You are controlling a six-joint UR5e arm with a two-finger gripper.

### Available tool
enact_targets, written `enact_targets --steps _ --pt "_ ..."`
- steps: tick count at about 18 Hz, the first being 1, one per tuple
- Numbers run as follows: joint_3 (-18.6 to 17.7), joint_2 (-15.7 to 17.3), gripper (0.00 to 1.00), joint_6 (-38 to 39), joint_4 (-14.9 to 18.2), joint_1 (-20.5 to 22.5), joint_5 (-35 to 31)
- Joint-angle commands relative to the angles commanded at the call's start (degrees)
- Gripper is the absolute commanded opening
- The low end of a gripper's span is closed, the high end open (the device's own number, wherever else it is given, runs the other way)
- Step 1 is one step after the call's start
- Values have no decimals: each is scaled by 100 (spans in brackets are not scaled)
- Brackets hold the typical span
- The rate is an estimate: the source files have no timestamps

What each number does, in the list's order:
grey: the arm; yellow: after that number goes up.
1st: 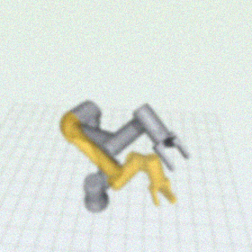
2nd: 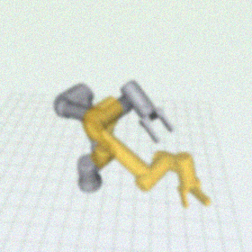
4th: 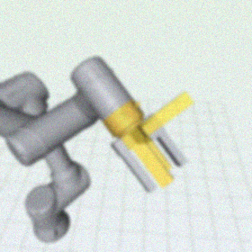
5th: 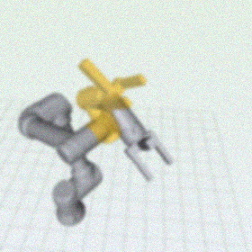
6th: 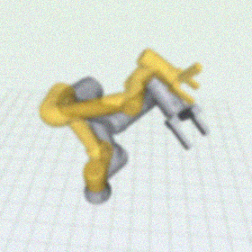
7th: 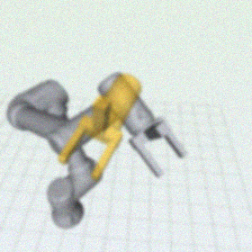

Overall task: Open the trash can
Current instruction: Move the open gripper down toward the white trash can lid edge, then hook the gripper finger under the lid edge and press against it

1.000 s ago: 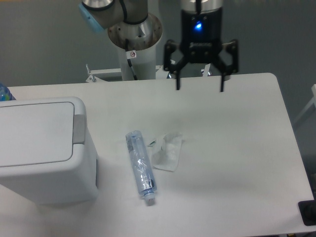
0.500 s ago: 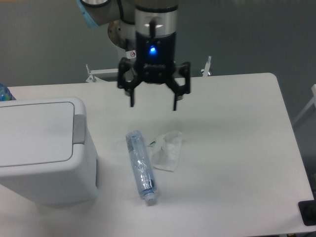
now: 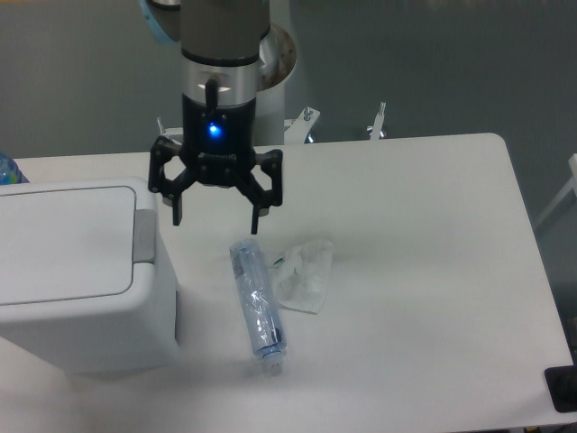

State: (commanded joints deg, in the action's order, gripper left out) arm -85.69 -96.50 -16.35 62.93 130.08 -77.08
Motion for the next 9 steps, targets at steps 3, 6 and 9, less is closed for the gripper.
enact_targets --steps 3,6,9 --pt "-9 -17 100 17 0 -96 0" --pt "-35 -26 100 26 9 -149 9" --pt "-35 -70 100 26 0 -184 9"
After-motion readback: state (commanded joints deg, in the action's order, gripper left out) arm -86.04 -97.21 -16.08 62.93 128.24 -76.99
